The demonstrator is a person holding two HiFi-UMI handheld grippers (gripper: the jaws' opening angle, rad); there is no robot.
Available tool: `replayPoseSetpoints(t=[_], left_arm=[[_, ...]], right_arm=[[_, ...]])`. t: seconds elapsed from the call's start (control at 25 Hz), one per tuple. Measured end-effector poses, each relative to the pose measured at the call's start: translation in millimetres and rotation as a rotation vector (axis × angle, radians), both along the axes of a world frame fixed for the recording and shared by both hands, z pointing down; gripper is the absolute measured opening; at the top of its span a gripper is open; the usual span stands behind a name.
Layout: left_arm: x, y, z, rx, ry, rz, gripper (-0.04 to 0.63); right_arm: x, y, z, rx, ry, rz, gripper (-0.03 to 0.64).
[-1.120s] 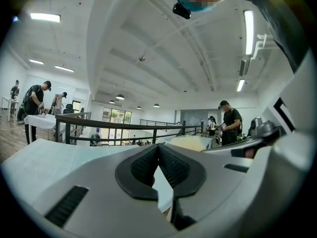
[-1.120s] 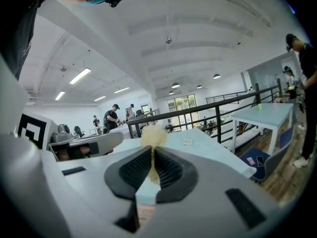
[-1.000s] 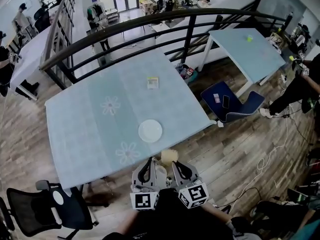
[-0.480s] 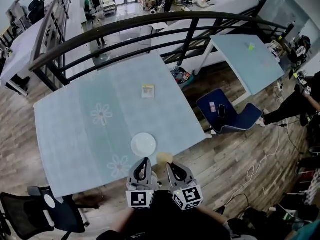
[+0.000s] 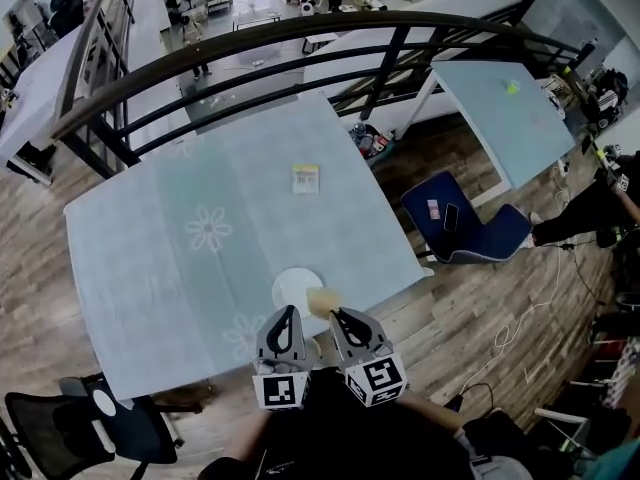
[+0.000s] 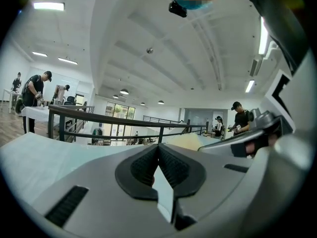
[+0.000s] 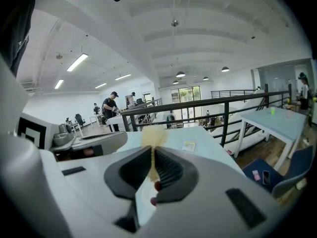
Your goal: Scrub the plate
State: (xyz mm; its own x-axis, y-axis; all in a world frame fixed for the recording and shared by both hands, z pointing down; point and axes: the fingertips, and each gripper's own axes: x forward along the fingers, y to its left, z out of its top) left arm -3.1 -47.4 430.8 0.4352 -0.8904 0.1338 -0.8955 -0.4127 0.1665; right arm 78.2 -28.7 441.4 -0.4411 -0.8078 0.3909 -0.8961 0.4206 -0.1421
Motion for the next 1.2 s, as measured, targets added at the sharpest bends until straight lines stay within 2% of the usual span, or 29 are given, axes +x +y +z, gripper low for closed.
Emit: replayPoseSetpoints(t=[0.2, 0.36, 0.56, 0.76, 0.88, 1.2], left_arm=[[-27.4, -13.8, 9.5, 0.019, -0.021, -0.047, 0.012], [-50.8, -14.1, 17.9, -0.003, -0.048, -0.105, 0.012], [-65.1, -17.4, 23.5, 0.002, -0.077, -0.140, 0.012], [-67.7, -19.8, 26.0, 0.007, -0.094, -0.163, 0.012], [-66.4, -21.6, 27.8, 0.006, -0.105, -0.179, 0.012], [-58.6, -27.1, 30.6, -0.020, -0.106, -0.203, 0.012]], right_arm=[[-21.2, -12.4, 14.3, -0.039, 0.011, -0.051, 0.028], [-37.2, -21.1, 16.5, -0.054, 0.012, -0.081, 0.028], [-49.7, -37.2, 22.2, -0.084, -0.027, -0.087, 0.028], [-53.8, -49.3, 40.4, -0.118, -0.037, -0.090, 0.028], [-49.8, -56.1, 58.5, -0.170, -0.053, -0.077, 0.028], [-38.4, -81.8, 103.6, -0.226, 0.025, -0.077, 0.028]])
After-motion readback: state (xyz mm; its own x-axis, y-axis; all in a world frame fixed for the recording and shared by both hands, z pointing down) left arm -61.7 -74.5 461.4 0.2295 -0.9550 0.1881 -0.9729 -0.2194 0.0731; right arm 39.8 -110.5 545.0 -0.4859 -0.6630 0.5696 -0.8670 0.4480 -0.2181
